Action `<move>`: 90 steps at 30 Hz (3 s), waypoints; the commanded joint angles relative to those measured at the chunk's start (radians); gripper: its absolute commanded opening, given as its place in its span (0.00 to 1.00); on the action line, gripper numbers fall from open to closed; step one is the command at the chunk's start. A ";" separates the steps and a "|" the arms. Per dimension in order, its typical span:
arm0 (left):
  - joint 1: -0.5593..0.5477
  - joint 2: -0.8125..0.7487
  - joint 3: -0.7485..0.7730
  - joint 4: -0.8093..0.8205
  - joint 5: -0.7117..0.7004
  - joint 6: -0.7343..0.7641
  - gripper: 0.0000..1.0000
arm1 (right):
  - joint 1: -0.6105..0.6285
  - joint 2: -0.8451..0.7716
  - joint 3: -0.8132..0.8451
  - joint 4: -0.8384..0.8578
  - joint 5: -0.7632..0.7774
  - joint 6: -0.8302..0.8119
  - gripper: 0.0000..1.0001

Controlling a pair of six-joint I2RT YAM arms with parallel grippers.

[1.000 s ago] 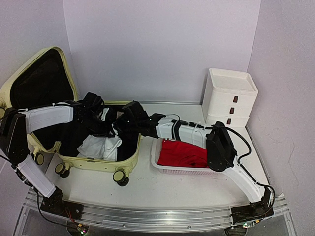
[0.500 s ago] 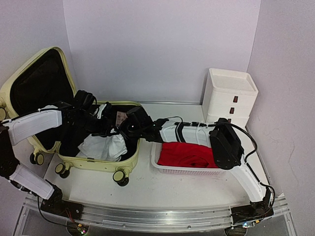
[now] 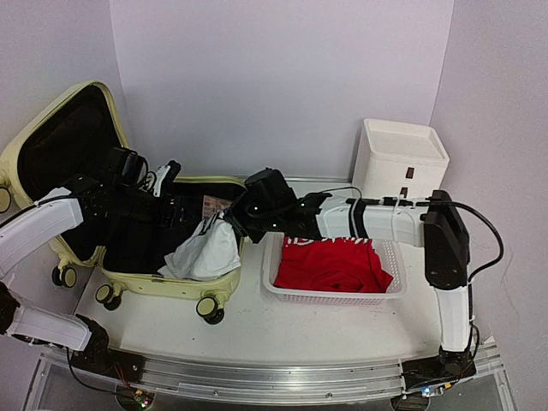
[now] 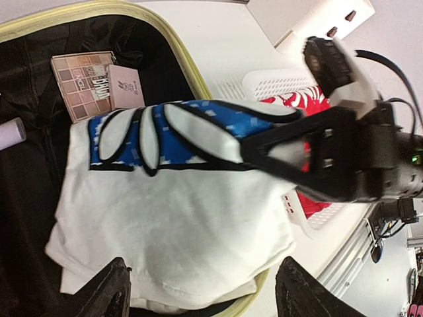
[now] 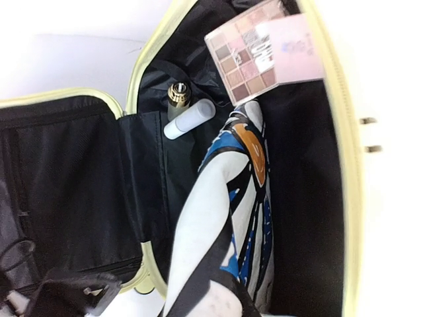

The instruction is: Open, take out, and arrange the luggage

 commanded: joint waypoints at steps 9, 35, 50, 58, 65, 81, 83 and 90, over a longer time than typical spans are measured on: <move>-0.001 0.034 0.082 -0.006 -0.010 -0.004 0.76 | -0.149 -0.389 -0.297 -0.112 -0.045 0.123 0.00; -0.002 0.110 0.132 -0.001 0.081 -0.046 0.77 | -0.441 -0.490 -0.311 -0.389 -0.482 -0.025 0.00; -0.004 0.093 0.122 0.000 0.114 -0.054 0.78 | -0.742 -0.316 -0.120 -1.075 -0.688 -0.805 0.00; -0.019 0.047 0.111 0.000 0.118 -0.078 0.78 | -0.804 -0.140 -0.069 -1.141 -0.608 -1.090 0.00; -0.028 0.052 0.114 0.000 0.111 -0.093 0.78 | -0.799 -0.128 -0.077 -1.064 -0.541 -1.110 0.11; -0.075 0.168 0.183 0.001 0.095 -0.091 0.79 | -0.532 -0.408 -0.125 -1.272 -0.076 -1.069 0.69; -0.085 0.179 0.191 0.003 0.092 -0.094 0.79 | -0.508 -0.449 -0.227 -1.171 -0.257 -1.016 0.56; -0.112 0.193 0.200 0.007 0.082 -0.100 0.79 | -0.506 -0.466 -0.486 -0.915 -0.323 -0.951 0.29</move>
